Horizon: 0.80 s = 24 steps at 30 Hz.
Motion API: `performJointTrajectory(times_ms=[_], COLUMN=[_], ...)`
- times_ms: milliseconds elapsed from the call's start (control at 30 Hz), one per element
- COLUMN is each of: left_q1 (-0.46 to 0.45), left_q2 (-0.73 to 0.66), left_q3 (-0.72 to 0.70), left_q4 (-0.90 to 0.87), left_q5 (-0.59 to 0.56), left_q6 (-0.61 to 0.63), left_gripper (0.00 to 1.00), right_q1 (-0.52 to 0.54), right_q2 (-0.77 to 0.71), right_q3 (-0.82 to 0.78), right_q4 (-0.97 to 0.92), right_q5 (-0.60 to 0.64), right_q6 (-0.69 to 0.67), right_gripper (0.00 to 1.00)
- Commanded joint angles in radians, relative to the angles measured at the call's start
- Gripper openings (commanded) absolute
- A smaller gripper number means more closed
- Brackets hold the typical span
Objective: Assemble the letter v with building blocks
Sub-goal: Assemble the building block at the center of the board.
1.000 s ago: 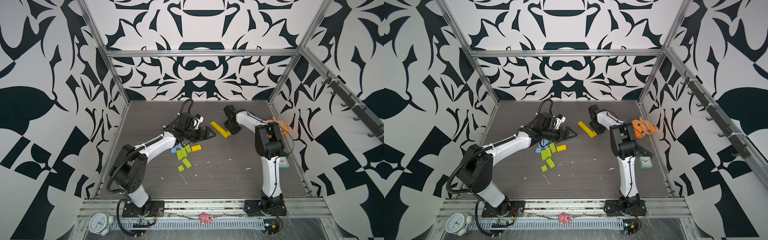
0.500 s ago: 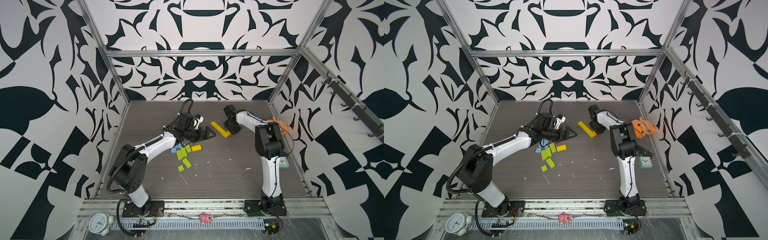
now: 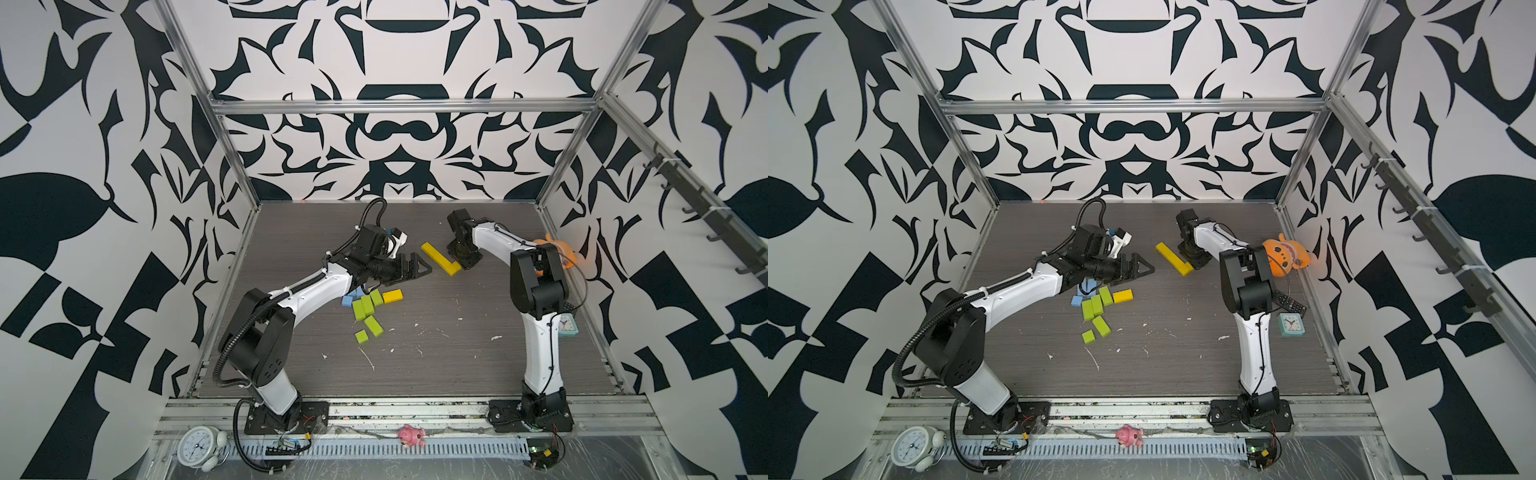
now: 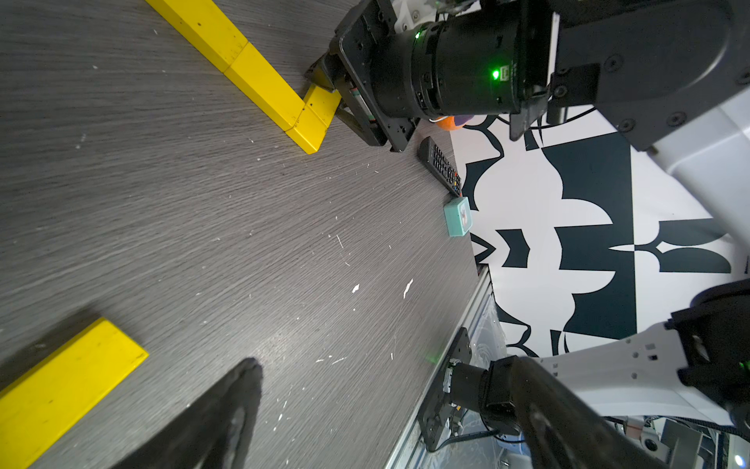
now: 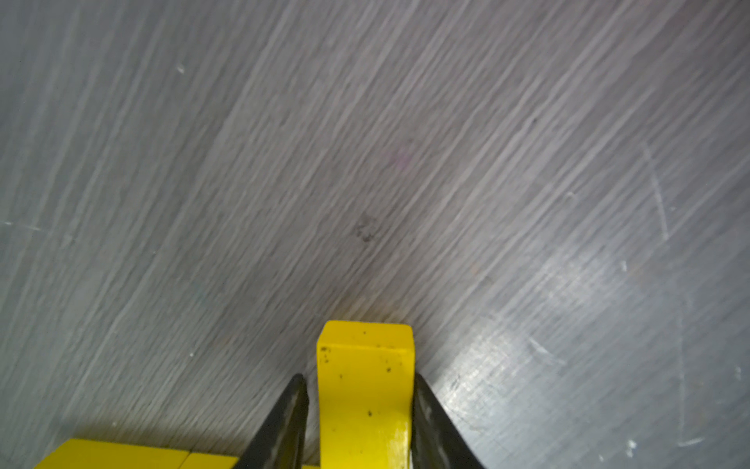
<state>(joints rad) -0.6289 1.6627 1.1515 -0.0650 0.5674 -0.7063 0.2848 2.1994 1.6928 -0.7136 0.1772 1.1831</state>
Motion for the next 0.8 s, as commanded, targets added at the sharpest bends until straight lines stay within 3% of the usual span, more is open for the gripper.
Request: performJointTrajectory(times_ms=[0,633,767], left_q1=[-0.004,-0.004,-0.004], left_q2=[0.005,0.016,0.017], left_q3=[0.001,0.005,0.005], left_q4=[-0.01,-0.022,-0.029], left_q5=[0.016,0.015,0.015], left_q6=[0.009,0.018,0.023], left_gripper=[0.99,0.99,0.99], right_q1=[0.011,0.002,-0.001], right_q2=[-0.036,-0.112,-0.149], right_q3=[-0.008,0.003,0.02], right_q4=[-0.014,-0.04,-0.066], right_q5=[-0.022,0.006,0.074], right_q6=[0.014,-0.025,-0.061], right_gripper=[0.46,0.61,0.68])
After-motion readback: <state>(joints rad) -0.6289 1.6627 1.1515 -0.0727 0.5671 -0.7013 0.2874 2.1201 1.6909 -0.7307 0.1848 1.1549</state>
